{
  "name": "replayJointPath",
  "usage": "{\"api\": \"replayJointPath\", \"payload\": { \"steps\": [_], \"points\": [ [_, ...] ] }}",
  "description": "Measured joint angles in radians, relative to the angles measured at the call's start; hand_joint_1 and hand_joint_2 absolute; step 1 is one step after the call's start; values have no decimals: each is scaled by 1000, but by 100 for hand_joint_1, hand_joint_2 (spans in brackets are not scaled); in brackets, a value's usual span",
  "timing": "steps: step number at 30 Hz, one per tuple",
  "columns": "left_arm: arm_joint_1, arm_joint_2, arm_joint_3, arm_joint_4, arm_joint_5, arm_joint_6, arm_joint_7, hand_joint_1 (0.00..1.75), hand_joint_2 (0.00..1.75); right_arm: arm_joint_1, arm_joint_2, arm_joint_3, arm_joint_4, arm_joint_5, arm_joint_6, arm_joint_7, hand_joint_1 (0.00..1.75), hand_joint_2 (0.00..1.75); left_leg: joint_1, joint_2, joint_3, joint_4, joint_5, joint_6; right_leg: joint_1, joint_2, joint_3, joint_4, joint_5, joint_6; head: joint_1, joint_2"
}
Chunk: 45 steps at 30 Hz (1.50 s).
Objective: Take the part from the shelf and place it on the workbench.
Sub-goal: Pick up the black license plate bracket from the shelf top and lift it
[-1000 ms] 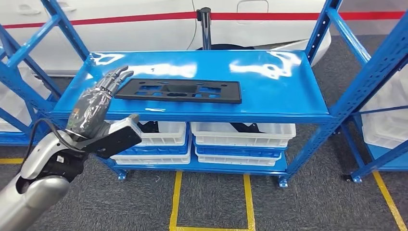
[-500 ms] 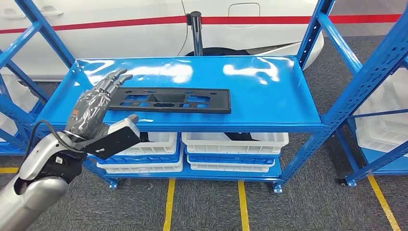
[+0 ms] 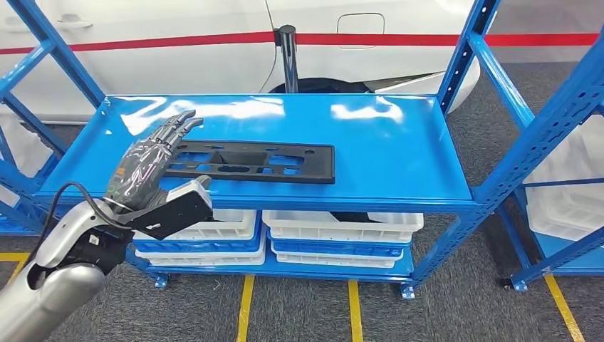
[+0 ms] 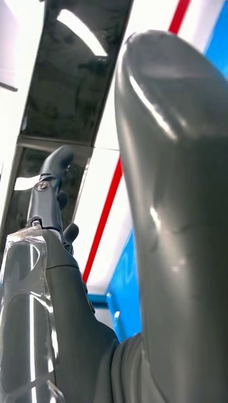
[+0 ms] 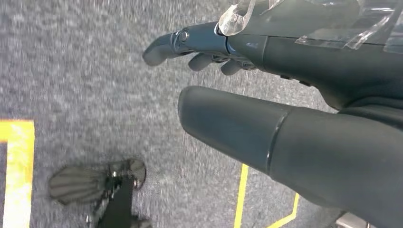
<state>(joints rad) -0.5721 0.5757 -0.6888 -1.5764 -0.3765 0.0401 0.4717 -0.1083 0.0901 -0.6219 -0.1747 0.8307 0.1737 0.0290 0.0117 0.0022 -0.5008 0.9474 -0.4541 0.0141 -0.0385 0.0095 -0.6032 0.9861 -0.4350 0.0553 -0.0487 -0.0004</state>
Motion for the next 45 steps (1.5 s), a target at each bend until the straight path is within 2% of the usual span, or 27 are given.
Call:
{"api": "replayJointPath", "payload": {
  "steps": [2,3,6,7,8,9,11,13,15,18,20,22,23,24,26,27,29,30,33,35,37,38,39,40,42,44,45],
  "points": [
    [1,0,1,0,1,-1,0,0,0,0,-1,0,0,-1,1,0,0,0,3,0,1,20,-10,-8,0,1,9,0,6,-17,-2,0],
    [0,0,1,0,1,-1,-1,0,0,0,-1,0,0,-2,1,0,0,0,5,0,-13,51,-22,-11,0,2,14,0,5,-23,-2,0],
    [4,0,0,2,4,-3,-1,0,0,0,-2,-1,0,-2,1,0,0,0,6,0,-129,244,-91,-19,6,6,23,0,-7,-34,-4,0],
    [6,0,0,3,5,-5,-1,0,0,0,-2,0,0,-2,1,0,0,0,6,0,-166,292,-105,-19,9,8,27,0,-13,-37,-5,0],
    [8,0,-1,4,6,-5,-1,0,0,0,-1,0,0,-2,1,0,0,0,5,0,-187,306,-102,-17,10,10,34,0,-18,-38,-5,0],
    [9,0,-1,5,7,-7,-1,0,0,1,-1,0,0,-2,1,0,0,0,4,0,-186,279,-76,-13,13,11,43,0,-25,-39,-5,0],
    [7,0,-1,8,5,-16,4,0,0,1,0,-1,0,-3,1,0,0,0,-3,0,-142,140,15,4,15,13,64,-2,-38,-39,-5,0],
    [3,1,-1,10,1,-30,13,0,0,0,3,-1,0,-6,1,0,0,0,-15,-1,-104,35,55,22,15,16,79,-7,-50,-32,-5,0],
    [1,2,-1,14,0,-37,20,0,0,-2,5,-1,1,-7,0,0,0,0,-23,-3,-92,9,46,34,14,16,91,-7,-48,-18,-6,0],
    [3,6,0,27,10,-38,26,0,0,-2,5,-2,1,-10,4,-1,0,0,-16,-4,-56,-13,58,45,16,8,92,33,-62,-9,-5,0],
    [12,9,1,43,27,-34,29,0,0,-3,5,-1,1,-12,10,-1,0,0,-14,-3,-41,-16,56,49,17,5,41,133,-112,-7,-1,0],
    [34,13,2,65,49,-27,26,0,0,-2,5,-1,1,-14,16,0,0,0,-16,-3,-36,-15,48,52,17,5,-40,250,-156,-3,1,0],
    [48,16,4,76,59,-22,22,0,0,0,5,-1,1,-14,17,1,0,0,-16,-4,-32,-15,43,51,17,5,-66,273,-154,-1,1,0],
    [61,20,6,89,67,-18,16,0,0,2,5,-1,1,-13,18,1,0,0,-16,-6,-25,-14,36,49,17,4,-73,258,-130,1,1,0],
    [81,26,10,111,78,-13,5,0,0,6,3,-1,1,-13,18,2,0,0,-12,-8,-8,-13,21,41,15,3,-39,132,-38,3,1,0],
    [88,28,13,121,81,-11,1,0,0,7,2,-1,1,-14,18,1,0,0,-11,-8,0,-11,13,35,15,2,-18,66,-11,2,1,0],
    [97,31,17,140,84,-10,-4,0,0,5,1,-1,2,-17,18,-2,0,0,-12,-8,7,-6,-1,21,17,0,4,-1,5,-6,2,0],
    [100,32,19,147,85,-10,-6,0,0,4,1,-1,2,-20,18,-4,0,0,-14,-8,9,-2,-4,15,19,-1,6,-4,-6,-14,2,0],
    [104,36,25,159,86,-11,-8,0,0,3,0,-2,2,-27,18,-4,0,0,-12,-7,5,32,-24,0,15,-1,22,-6,-1,-36,0,0],
    [106,37,27,164,89,-17,-11,0,0,2,-1,-2,2,-28,18,2,0,0,-7,-6,-46,128,-63,-11,14,-1,34,-6,-7,-44,-4,0],
    [114,37,26,172,93,-23,-15,0,0,2,-3,-3,2,-28,18,8,0,0,-2,-6,-130,256,-107,-21,14,2,42,-6,-16,-47,-5,0],
    [118,37,25,175,95,-26,-19,0,0,2,-3,-3,2,-28,18,9,0,0,0,-6,-161,290,-112,-25,14,4,47,-6,-21,-46,-6,0],
    [121,36,25,179,96,-29,-24,0,0,2,-4,-3,2,-28,18,11,0,0,1,-6,-175,287,-97,-25,14,6,55,-6,-27,-45,-6,0],
    [122,36,25,183,93,-32,-32,0,0,2,-4,-3,2,-29,18,12,0,0,2,-6,-169,244,-58,-23,13,7,65,-6,-34,-43,-6,0],
    [122,36,22,189,78,-35,-53,0,0,3,-5,-3,2,-29,18,13,0,0,1,-6,-131,106,35,-16,13,10,84,-7,-46,-36,-6,0],
    [122,34,16,194,59,-37,-70,0,0,0,-5,-3,3,-29,18,13,0,0,-6,-6,-107,26,68,-6,13,12,91,-10,-55,-27,-6,0],
    [122,33,11,196,49,-39,-75,0,0,0,-6,-3,3,-29,18,12,0,0,-10,-6,-105,23,63,0,13,13,92,-12,-59,-20,-6,0]
  ]
}}
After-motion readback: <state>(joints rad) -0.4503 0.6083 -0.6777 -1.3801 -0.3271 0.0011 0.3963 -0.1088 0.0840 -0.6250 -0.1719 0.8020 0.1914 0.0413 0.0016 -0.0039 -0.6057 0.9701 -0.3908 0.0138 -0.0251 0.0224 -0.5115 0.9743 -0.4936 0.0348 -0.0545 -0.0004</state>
